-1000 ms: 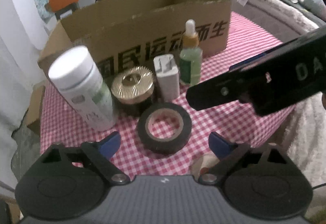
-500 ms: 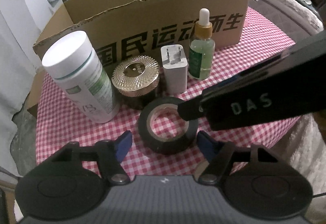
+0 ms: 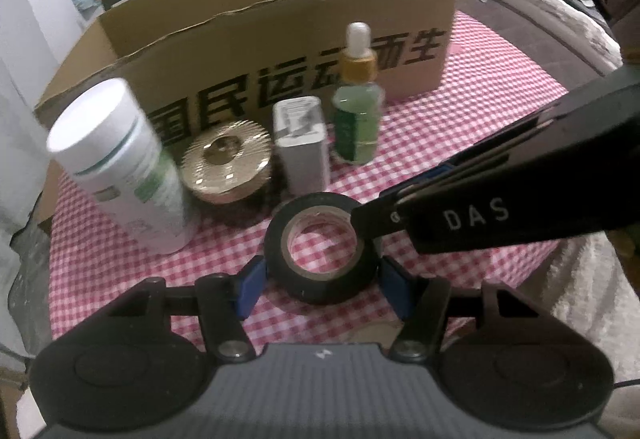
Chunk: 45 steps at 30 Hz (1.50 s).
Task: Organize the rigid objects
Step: 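Close the right gripper on the rim of the black tape roll, then lift the black tape roll with the right gripper toward the box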
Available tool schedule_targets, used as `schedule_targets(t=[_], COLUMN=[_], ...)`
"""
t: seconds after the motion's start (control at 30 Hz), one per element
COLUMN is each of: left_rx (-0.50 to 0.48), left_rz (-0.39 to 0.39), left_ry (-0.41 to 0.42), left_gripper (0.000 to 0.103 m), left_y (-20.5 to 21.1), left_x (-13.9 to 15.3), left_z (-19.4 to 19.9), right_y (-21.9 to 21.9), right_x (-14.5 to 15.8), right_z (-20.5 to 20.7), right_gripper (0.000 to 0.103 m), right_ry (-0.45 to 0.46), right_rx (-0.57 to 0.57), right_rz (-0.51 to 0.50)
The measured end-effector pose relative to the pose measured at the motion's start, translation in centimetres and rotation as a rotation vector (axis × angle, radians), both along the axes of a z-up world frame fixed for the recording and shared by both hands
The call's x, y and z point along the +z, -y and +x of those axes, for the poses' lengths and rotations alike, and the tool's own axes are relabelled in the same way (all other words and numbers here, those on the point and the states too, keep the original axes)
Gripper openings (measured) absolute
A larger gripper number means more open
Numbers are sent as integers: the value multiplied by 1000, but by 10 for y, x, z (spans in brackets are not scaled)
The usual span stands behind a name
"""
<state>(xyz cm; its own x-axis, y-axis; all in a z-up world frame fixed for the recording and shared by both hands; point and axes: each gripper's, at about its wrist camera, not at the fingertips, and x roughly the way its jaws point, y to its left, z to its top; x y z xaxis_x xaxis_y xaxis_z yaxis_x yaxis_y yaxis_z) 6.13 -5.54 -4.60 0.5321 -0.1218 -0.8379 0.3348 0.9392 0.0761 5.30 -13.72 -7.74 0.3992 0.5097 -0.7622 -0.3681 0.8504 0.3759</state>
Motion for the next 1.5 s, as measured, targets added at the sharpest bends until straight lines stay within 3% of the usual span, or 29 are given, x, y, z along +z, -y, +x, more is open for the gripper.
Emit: schedule_targets(t=[0.3, 0.7, 0.93, 1.5], left_rx=[-18, 9, 55, 89], left_rz=[-5, -16, 1, 102], left_ry=[-12, -44, -43, -56], left_gripper=[63, 63, 82, 90], left_y=[13, 12, 3, 4], left_x=[-2, 1, 7, 9], left_z=[5, 6, 4, 0], right_y=[25, 16, 14, 12], right_x=[1, -1, -3, -7], right_z=[-6, 3, 4, 6], right_gripper=[16, 21, 22, 27], right_ry=[-12, 14, 14, 10], right_rx=[-44, -23, -14, 2], right_rz=[-9, 1, 4, 1])
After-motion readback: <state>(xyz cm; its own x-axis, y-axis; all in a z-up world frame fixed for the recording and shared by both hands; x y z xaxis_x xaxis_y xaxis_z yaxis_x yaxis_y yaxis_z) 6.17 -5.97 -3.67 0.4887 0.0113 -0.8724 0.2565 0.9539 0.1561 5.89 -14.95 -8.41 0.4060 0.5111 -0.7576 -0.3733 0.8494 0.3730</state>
